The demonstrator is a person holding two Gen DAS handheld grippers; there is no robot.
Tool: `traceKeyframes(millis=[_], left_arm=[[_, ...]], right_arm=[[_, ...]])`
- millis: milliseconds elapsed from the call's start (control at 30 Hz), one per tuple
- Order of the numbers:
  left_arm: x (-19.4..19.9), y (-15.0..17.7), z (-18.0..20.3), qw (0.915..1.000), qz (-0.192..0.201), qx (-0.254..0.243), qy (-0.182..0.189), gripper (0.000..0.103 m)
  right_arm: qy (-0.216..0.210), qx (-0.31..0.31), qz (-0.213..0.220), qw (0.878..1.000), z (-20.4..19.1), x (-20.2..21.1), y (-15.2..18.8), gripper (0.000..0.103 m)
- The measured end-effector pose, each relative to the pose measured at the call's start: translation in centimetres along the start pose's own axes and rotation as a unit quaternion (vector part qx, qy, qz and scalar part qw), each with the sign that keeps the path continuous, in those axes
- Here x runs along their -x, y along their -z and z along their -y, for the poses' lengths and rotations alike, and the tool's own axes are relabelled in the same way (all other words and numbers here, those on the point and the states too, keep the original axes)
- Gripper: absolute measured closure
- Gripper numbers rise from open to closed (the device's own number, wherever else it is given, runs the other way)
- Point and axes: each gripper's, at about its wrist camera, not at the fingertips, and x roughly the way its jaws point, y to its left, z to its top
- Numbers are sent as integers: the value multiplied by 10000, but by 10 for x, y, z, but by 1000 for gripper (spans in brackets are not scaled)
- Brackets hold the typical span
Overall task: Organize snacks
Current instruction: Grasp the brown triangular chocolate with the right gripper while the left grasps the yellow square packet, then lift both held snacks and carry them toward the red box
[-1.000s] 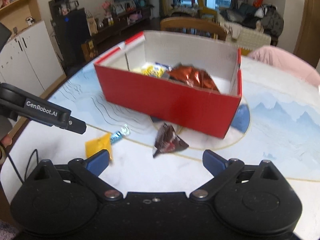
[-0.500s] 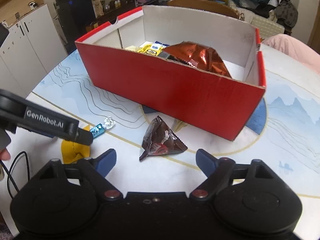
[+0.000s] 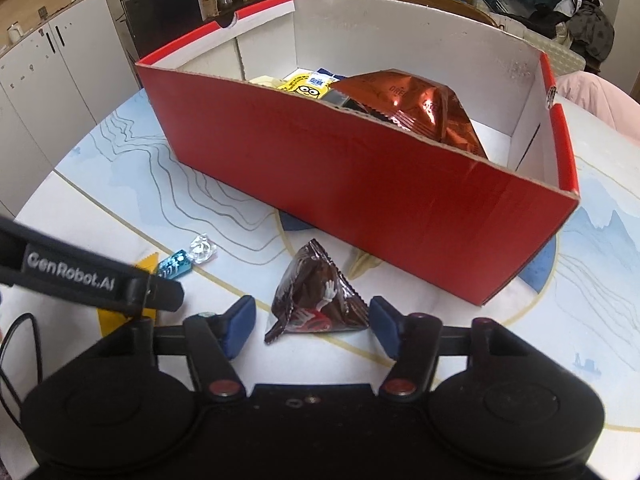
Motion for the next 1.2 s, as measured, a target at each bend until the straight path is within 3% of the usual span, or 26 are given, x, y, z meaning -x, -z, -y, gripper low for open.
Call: traceKeyframes(millis=[133, 467, 1200], left_arm=[[3, 0, 5, 9999, 32, -117, -103, 46], [8, 6, 0, 9997, 89, -206, -7, 47], [45, 28, -26, 9969, 288, -538, 491, 48]], right_arm=[[66, 90, -25, 9999, -3, -2, -2, 55], [131, 60, 71, 9999, -7, 2, -1, 68], [269, -801, 356, 9958, -32, 61, 32, 72]])
